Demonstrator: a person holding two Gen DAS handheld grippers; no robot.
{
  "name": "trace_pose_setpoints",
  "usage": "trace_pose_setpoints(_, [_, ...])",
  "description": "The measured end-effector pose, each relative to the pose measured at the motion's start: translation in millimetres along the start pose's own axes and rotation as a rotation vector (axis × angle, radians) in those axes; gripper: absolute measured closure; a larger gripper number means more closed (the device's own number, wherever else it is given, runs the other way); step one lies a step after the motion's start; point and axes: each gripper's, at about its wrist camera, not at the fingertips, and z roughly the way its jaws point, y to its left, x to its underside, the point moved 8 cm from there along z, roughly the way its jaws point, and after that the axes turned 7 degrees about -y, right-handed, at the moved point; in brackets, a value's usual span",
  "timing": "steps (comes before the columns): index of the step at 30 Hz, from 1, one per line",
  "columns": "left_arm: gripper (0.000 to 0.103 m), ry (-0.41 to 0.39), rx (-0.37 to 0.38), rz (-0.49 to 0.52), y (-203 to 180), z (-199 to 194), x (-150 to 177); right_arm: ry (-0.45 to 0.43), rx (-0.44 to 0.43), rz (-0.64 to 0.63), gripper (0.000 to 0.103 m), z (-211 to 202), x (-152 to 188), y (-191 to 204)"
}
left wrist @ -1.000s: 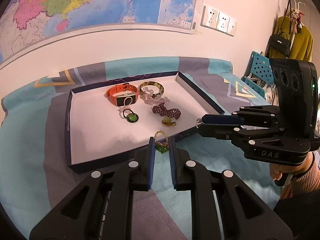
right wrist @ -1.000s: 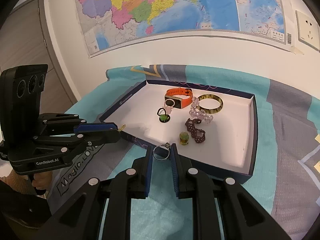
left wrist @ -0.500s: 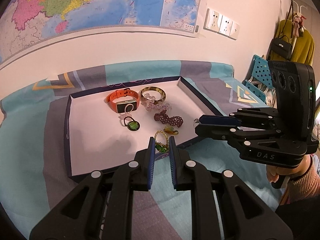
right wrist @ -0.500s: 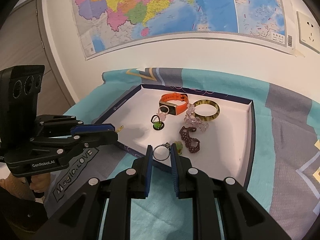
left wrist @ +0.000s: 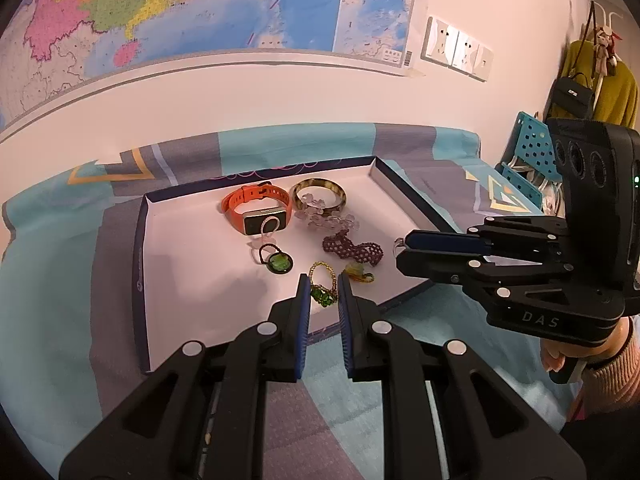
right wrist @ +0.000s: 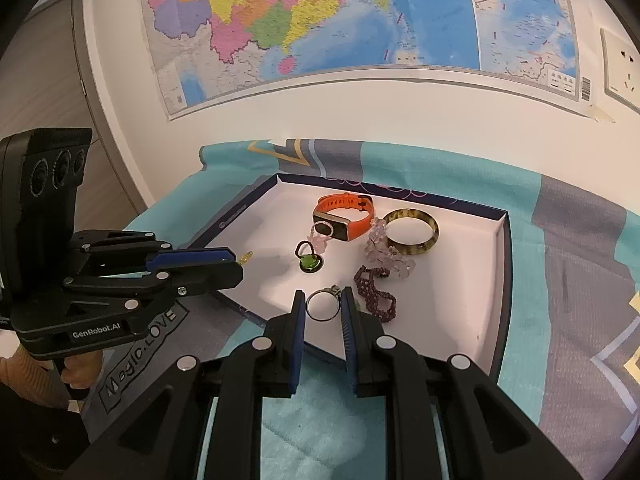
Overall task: Organize jewelry
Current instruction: 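Carry the gold ring into the box with the left tool while the right tool carries the silver ring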
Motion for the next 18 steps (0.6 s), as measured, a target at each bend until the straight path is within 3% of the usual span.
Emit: trace_pose_setpoints(18, [0.089, 0.017, -0.014, -0.019, 5.4, 18.3, -5.3, 0.025, 0.013, -0.002, 0.087, 22.3, -3.4, -5.8])
